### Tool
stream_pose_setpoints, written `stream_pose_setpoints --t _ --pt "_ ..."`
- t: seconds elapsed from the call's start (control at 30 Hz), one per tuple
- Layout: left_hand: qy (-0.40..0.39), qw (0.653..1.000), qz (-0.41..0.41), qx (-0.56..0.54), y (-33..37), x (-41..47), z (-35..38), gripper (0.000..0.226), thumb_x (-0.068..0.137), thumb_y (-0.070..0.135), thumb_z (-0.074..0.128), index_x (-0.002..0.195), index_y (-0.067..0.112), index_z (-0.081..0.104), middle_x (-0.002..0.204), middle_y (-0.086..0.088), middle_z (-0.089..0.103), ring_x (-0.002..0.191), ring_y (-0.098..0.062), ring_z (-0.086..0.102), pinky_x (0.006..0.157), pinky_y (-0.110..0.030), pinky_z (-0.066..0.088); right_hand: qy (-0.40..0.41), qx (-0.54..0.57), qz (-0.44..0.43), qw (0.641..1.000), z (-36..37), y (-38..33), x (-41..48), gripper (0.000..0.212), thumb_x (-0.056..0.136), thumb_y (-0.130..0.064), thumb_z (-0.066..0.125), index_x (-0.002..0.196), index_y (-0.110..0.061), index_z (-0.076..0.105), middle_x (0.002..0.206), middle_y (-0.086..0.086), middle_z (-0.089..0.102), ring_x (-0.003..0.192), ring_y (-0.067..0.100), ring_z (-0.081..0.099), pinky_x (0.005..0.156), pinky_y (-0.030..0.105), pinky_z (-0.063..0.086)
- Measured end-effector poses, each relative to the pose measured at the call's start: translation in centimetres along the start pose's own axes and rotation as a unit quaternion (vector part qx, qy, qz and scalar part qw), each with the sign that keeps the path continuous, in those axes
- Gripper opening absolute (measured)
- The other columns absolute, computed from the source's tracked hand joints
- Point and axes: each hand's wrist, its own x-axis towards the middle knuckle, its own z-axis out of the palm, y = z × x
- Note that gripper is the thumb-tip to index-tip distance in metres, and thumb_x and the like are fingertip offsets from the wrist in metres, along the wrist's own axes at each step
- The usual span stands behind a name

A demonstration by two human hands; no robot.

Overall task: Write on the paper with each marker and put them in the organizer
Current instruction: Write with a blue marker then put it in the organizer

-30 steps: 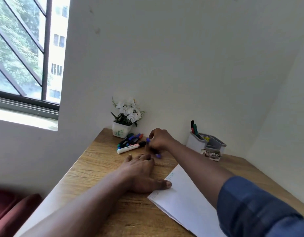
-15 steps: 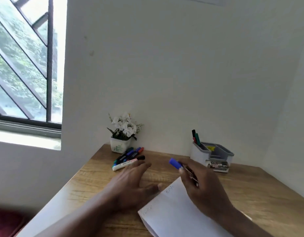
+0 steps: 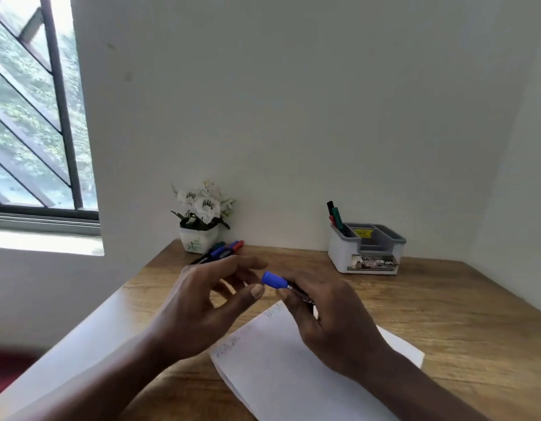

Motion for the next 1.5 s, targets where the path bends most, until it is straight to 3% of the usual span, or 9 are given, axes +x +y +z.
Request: stream_pose_setpoints --t 0.47,0.6,0.87,0.97,1.07,1.2,1.27,1.37,1.5 --pt "-0.035 0.999 -0.022 -0.027 -0.2 -0.2 0.5 0.019 0.09 0.04 0.067 0.105 0.035 0.077 0.092 0.009 0.078 0.082 -0.017 0.072 0.068 -0.042 0.058 -0.046 -0.025 0.021 0.998 0.4 -0.8 -0.4 0.043 0.101 -0.052 0.041 0.125 -0.03 0.069 0.099 -0.011 0.077 0.077 0.009 0.064 0.063 0.029 0.05" --pt "-0.043 0.999 -0.013 -0.024 -0.3 -0.2 0.6 0.017 0.091 0.04 0.067 0.105 0.036 0.076 0.091 0.01 0.077 0.082 -0.017 0.073 0.068 -0.042 0.058 -0.041 -0.052 0.012 0.998 0.2 -1.2 -0.5 0.043 0.1 -0.054 0.041 0.121 -0.033 0.07 0.085 -0.011 0.075 0.066 0.007 0.059 0.054 0.012 0.033" --pt "-0.005 0.999 -0.01 -0.033 -0.2 -0.1 0.7 0.011 0.091 0.031 0.073 0.101 0.031 0.076 0.089 0.012 0.077 0.08 -0.013 0.072 0.066 -0.022 0.054 -0.005 -0.101 0.024 0.995 0.0 -0.9 -0.6 0.044 0.099 -0.062 0.038 0.122 -0.039 0.068 0.074 -0.011 0.071 0.062 0.009 0.06 0.052 0.025 0.038" --pt "0.031 0.999 -0.031 -0.026 -0.8 -0.1 0.7 0.013 0.088 0.03 0.073 0.101 0.029 0.075 0.088 0.007 0.076 0.079 -0.018 0.072 0.067 -0.034 0.058 -0.015 -0.059 0.066 0.996 -0.1 -1.0 -0.4 0.044 0.096 -0.057 0.04 0.128 -0.039 0.064 0.08 -0.013 0.07 0.073 0.005 0.062 0.062 0.028 0.047" --pt "0.05 0.996 -0.075 -0.005 -1.7 0.0 0.2 0.014 0.088 0.02 0.078 0.099 0.028 0.074 0.091 0.008 0.076 0.081 -0.018 0.071 0.071 -0.042 0.059 -0.043 0.003 0.109 0.993 -0.1 0.0 -0.2 0.055 0.091 -0.042 0.036 0.142 -0.035 0.057 0.13 -0.017 0.067 0.117 0.001 0.058 0.099 0.032 0.05" --pt "0.029 0.988 -0.14 0.063 -2.9 0.0 -0.3 0.02 0.082 0.02 0.082 0.094 0.033 0.072 0.093 0.017 0.075 0.082 -0.008 0.07 0.078 -0.043 0.059 -0.034 0.027 0.106 0.993 -0.1 1.7 0.2 0.049 0.1 -0.023 0.05 0.147 -0.038 0.051 0.143 -0.02 0.059 0.122 -0.008 0.054 0.107 0.025 0.046" --pt "0.001 0.98 -0.17 0.099 -3.2 0.1 -0.3 0.02 0.079 0.026 0.084 0.091 0.035 0.072 0.091 0.022 0.074 0.082 -0.001 0.069 0.081 -0.04 0.059 -0.035 0.054 0.1 0.993 -0.3 2.0 0.2 0.054 0.1 -0.017 0.055 0.147 -0.043 0.048 0.137 -0.024 0.061 0.097 -0.013 0.059 0.096 0.022 0.05" --pt "-0.047 0.965 -0.198 0.165 -3.2 0.6 -0.4 0.016 0.077 0.038 0.085 0.086 0.037 0.071 0.084 0.022 0.072 0.079 0.0 0.067 0.079 -0.038 0.057 -0.036 0.114 0.129 0.984 -0.6 2.1 0.3 0.046 0.102 -0.015 0.055 0.136 -0.046 0.059 0.098 -0.01 0.072 0.061 0.009 0.069 0.064 0.029 0.059" --pt "-0.103 0.948 -0.208 0.217 -2.5 0.9 -0.4 0.016 0.079 0.045 0.083 0.088 0.036 0.073 0.08 0.021 0.066 0.074 0.001 0.062 0.061 -0.017 0.045 -0.021 0.245 0.216 0.945 -0.5 1.4 0.3 0.028 0.103 -0.015 0.057 0.117 -0.033 0.073 0.089 0.004 0.074 0.054 0.023 0.068 0.05 0.034 0.058"
